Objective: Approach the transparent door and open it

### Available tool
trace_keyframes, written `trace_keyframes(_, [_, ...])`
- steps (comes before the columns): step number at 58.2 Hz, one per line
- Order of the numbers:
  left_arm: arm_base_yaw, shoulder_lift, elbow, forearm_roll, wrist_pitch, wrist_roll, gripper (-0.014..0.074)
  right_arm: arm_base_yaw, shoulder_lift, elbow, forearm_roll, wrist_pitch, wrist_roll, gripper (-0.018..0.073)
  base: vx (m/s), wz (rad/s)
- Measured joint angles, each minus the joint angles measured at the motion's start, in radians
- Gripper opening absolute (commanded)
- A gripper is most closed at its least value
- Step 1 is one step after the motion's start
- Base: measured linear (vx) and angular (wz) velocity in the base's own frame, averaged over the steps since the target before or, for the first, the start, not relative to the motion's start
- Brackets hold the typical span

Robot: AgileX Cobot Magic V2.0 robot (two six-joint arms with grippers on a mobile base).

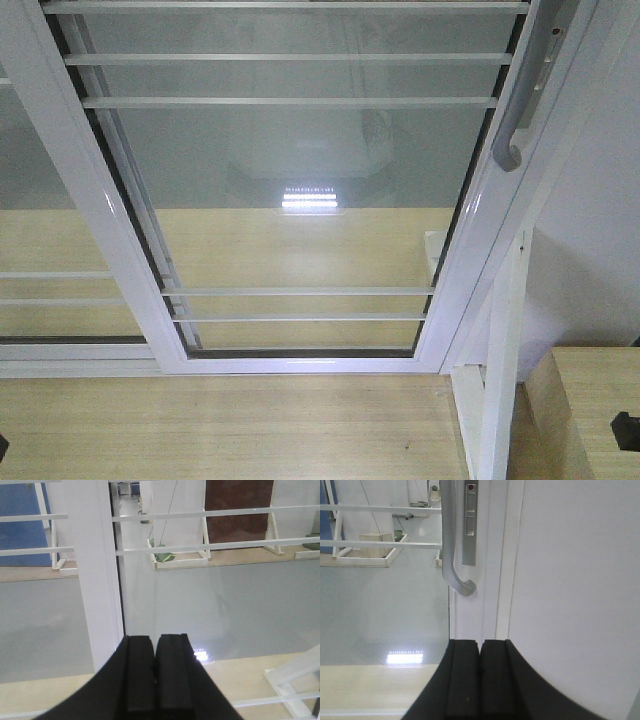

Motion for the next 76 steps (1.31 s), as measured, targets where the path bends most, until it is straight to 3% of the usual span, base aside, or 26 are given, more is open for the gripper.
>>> trace_keyframes(12, [0.0,0.0,0.0,0.0,-0.045,0.0,-0.0006,0.0,0.0,0.0,-0.001,-0.027,0.0,-0.0009,0.0,0.0])
trace_keyframes(29, [0.0,0.0,0.0,0.0,-0.171,0.0,-0.0006,0.0,0.0,-0.006,-0.001,-0.24,0.005,-0.0009,0.0,0.0])
trace_keyframes(46, [0.0,0.022,-0.214,0.002,-0.182,0.008,-0.0004,0.0,0.101,-0.372,-0.01,-0.039,0.0,-0.0006,0.0,0.0])
trace_keyframes(59, [0.0,0.249,-0.403,0.007,-0.204,0.008,-0.0003,0.0,0.337,-0.565,-0.011,-0.05,0.0,-0.0006,0.0,0.0])
trace_keyframes(76, [0.0,0.609,-0.447,0.007,-0.247,0.008,0.0004,0.0,0.665,-0.572,-0.011,-0.13,0.0,0.0009,0.0,0.0])
